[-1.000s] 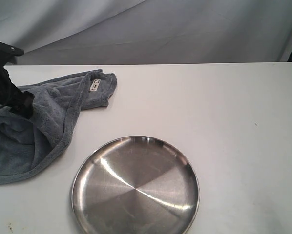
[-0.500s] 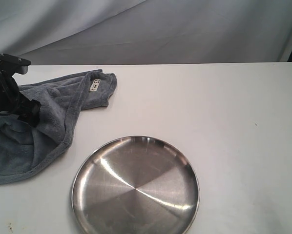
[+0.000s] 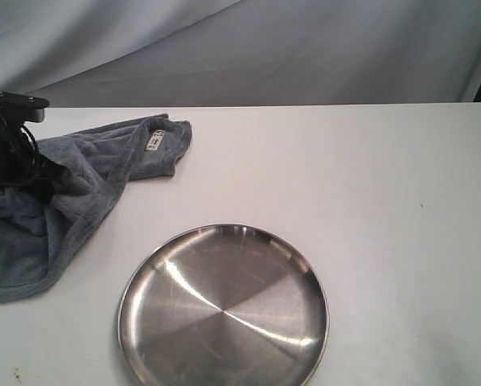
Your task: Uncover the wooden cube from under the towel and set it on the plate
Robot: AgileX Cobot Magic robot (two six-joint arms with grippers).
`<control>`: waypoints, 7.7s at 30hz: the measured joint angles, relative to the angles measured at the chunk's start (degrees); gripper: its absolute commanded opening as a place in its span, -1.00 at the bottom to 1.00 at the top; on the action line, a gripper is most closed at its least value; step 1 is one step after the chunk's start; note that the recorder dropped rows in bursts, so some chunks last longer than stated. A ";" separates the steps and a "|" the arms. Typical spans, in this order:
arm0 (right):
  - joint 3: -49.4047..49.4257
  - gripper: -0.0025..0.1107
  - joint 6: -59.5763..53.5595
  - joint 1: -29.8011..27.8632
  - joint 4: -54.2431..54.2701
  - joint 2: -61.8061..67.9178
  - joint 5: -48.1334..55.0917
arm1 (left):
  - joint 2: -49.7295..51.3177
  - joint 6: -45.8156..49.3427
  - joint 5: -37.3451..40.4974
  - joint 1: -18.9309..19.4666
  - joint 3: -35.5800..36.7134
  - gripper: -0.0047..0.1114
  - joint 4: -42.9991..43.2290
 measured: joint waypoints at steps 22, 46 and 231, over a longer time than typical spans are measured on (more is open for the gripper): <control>0.00 -0.96 0.00 0.00 0.00 0.00 0.00 | -14.14 0.00 7.78 0.00 -0.03 -0.92 3.00; 0.00 -0.96 0.00 0.00 0.00 0.00 0.00 | -43.80 19.91 -0.95 0.00 -0.03 -0.92 -23.96; 0.00 -0.96 0.00 0.00 0.00 0.00 0.00 | -59.56 11.60 7.04 0.00 43.16 0.77 -12.04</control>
